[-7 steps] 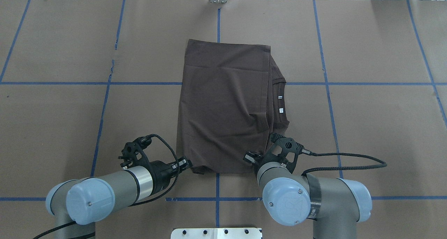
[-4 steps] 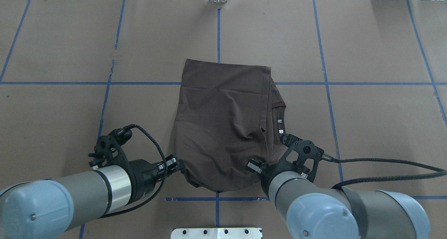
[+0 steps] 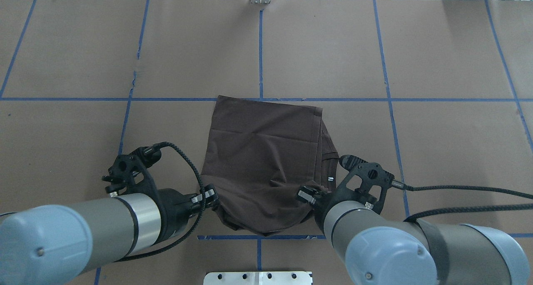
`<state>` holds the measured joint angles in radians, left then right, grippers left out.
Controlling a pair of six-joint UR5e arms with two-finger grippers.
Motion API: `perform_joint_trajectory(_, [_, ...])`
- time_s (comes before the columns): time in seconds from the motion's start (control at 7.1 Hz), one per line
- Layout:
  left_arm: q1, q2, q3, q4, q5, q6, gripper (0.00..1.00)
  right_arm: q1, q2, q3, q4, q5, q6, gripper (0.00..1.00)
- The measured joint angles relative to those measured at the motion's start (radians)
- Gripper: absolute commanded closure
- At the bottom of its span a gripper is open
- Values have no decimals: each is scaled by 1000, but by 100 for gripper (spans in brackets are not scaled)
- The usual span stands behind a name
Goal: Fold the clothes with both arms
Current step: 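Lift the near edge with both grippers and fold it toward the far edge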
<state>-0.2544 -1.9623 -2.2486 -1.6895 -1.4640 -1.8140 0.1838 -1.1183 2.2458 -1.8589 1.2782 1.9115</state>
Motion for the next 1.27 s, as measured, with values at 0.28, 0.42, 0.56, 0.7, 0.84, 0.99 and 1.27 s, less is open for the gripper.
perform_joint_trajectory(0.28, [-131,-53,146,-47,-12,112,100,131,81,-158,36,50,-34,100])
perform_joint_trajectory(0.42, [-189,-70,237,-108,-32,158,100,179,100,-246,103,67,-49,100])
perform_joint_trajectory(0.56, [-240,-92,351,-196,-52,195,100,219,117,-350,193,79,-68,100])
perform_joint_trajectory(0.7, [-274,-120,470,-283,-60,215,100,249,144,-454,265,91,-84,100])
perform_joint_trajectory(0.84, [-294,-151,570,-345,-63,231,100,271,173,-552,328,101,-96,100])
perform_joint_trajectory(0.99, [-304,-180,645,-383,-64,243,100,288,191,-630,384,106,-107,100])
perform_joint_trajectory(1.27, [-312,-221,748,-425,-64,250,100,308,203,-715,442,121,-128,85])
